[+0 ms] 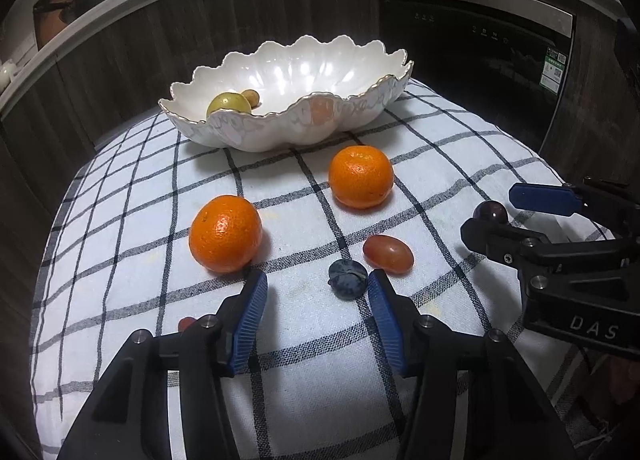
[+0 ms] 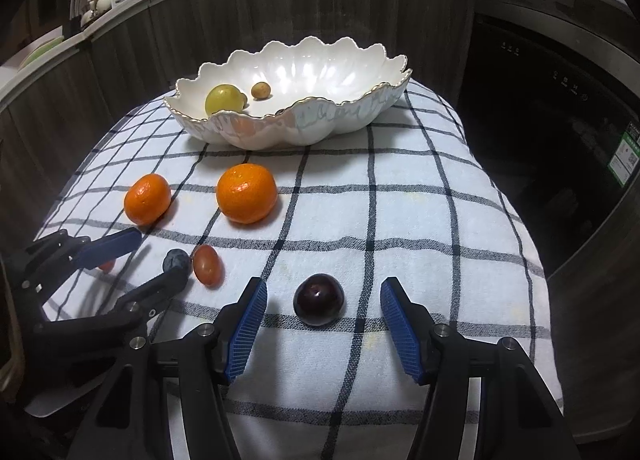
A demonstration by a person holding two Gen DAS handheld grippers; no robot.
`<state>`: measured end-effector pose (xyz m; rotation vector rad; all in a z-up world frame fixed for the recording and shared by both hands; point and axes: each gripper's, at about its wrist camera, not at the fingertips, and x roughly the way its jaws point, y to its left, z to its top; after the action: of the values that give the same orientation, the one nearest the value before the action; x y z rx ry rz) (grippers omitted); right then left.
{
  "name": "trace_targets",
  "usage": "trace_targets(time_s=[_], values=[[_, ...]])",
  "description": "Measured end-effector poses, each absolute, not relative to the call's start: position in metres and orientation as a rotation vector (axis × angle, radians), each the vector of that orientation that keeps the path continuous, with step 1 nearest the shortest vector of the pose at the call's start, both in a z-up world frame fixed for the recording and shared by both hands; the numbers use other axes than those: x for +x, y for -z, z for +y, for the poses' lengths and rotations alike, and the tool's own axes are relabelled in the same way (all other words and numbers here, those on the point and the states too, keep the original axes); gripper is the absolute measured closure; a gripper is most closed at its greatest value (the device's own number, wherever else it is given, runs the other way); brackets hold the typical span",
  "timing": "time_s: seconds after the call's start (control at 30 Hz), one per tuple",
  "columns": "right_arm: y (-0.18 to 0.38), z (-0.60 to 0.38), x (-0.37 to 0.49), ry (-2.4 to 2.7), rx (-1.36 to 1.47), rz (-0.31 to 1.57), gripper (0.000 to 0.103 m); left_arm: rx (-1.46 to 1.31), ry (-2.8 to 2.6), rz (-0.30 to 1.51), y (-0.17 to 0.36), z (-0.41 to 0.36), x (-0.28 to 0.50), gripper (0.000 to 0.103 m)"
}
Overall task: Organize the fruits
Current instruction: 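Grasp the blueberry with left gripper while right gripper grasps the dark purple plum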
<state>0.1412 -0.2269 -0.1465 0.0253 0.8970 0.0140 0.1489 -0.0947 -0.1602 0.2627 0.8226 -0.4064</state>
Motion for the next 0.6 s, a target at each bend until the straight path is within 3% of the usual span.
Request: trace_targets(time_s=[0.13, 0.2, 0.47, 0.6], values=[[0.1487, -0.2257, 0.1424, -0.018, 0.024, 0.902, 0.043, 0.258, 0.416, 0.830, 0.1609, -0.0963, 0.1502, 0.057], [0.1501, -0.2241, 0.1436, -0.026, 0.020, 0.908, 0.049, 0.255, 0.420, 0.830, 0.1610, -0.0964, 0.1503, 0.057], [0.1548, -0.2220, 0.1466, -0.047, 0.019, 0.922, 0.058, 0.231, 0.435, 0.845, 0.1618, -0.0964, 0.1544, 0.061], [0.1555, -0.2214, 0.1468, -0.049, 0.016, 0.925, 0.065, 0.203, 0.448, 0.857, 0.1619, -0.0962, 0.1571, 0.068]])
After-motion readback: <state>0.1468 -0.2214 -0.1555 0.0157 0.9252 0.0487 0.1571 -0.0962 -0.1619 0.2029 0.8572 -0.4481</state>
